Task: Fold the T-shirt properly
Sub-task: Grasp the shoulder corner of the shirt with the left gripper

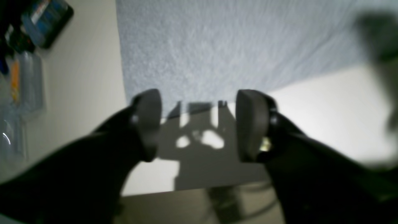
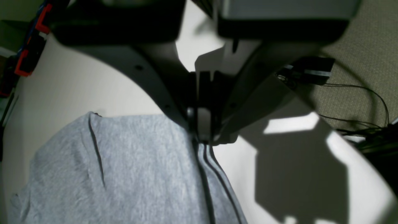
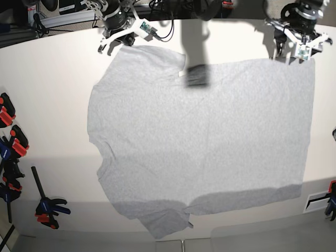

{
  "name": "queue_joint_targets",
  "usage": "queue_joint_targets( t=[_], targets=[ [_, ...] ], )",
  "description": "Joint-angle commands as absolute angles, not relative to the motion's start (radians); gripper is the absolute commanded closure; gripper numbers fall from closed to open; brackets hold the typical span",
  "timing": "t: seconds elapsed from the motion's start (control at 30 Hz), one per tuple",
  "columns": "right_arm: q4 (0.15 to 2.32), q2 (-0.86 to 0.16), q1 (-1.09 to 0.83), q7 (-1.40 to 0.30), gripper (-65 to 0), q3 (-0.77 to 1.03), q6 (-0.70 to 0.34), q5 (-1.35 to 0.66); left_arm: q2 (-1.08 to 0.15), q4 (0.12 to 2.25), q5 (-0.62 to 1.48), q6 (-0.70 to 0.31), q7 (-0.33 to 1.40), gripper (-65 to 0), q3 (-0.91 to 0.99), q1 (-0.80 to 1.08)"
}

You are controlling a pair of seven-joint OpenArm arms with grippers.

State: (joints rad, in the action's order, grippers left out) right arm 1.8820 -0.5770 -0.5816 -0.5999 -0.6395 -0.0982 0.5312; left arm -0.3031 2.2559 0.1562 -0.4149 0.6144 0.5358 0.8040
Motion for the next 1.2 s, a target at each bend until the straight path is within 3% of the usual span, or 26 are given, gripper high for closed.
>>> queue_joint_targets(
  t=[0.0, 0.07, 0.17, 0.33, 0.47, 0.7, 0.83, 1.17],
  targets=[
    [1.875, -0.579, -0.593, -0.625, 0.0, -0.643, -0.149, 0.495, -0.347, 2.241, 0.165, -0.45, 0.585, -27.5, 0.542, 0.811],
    [1.875, -0.579, -0.593, -0.625, 0.0, -0.643, -0.149, 0.495, -0.428, 2.165, 0.16, -0.519, 0.535, -25.7, 0.542, 0.811],
    [1.875, -0.579, -0.593, -0.625, 0.0, -0.643, -0.149, 0.495, -0.547, 2.032, 0.073, -0.532, 0.41, -26.6, 0.542, 0.811],
    [1.875, -0.579, -0.593, -0.625, 0.0, -0.643, -0.149, 0.495, -0.693, 1.82, -0.027, -0.528, 0.196, -39.7, 0.532, 0.808],
    [1.875, -0.579, -0.593, -0.625, 0.0, -0.643, -0.149, 0.495, -0.757, 1.738, -0.025, -0.528, 0.157, -39.9, 0.48, 0.791],
    [1.875, -0.579, -0.594, -0.629, 0.0, -0.643, -0.149, 0.495, -0.763, 1.581, -0.03, -0.529, 0.153, -39.9, 0.352, 0.59],
    [1.875, -0.579, -0.596, -0.63, 0.0, -0.643, -0.149, 0.495, -0.765, 1.492, -0.144, -0.528, 0.226, -39.9, 0.224, 0.495],
    [1.875, -0.579, -0.596, -0.651, 0.0, -0.643, -0.149, 0.495, -0.854, 1.458, -0.156, -0.528, 0.347, -39.6, 0.147, 0.485]
  ],
)
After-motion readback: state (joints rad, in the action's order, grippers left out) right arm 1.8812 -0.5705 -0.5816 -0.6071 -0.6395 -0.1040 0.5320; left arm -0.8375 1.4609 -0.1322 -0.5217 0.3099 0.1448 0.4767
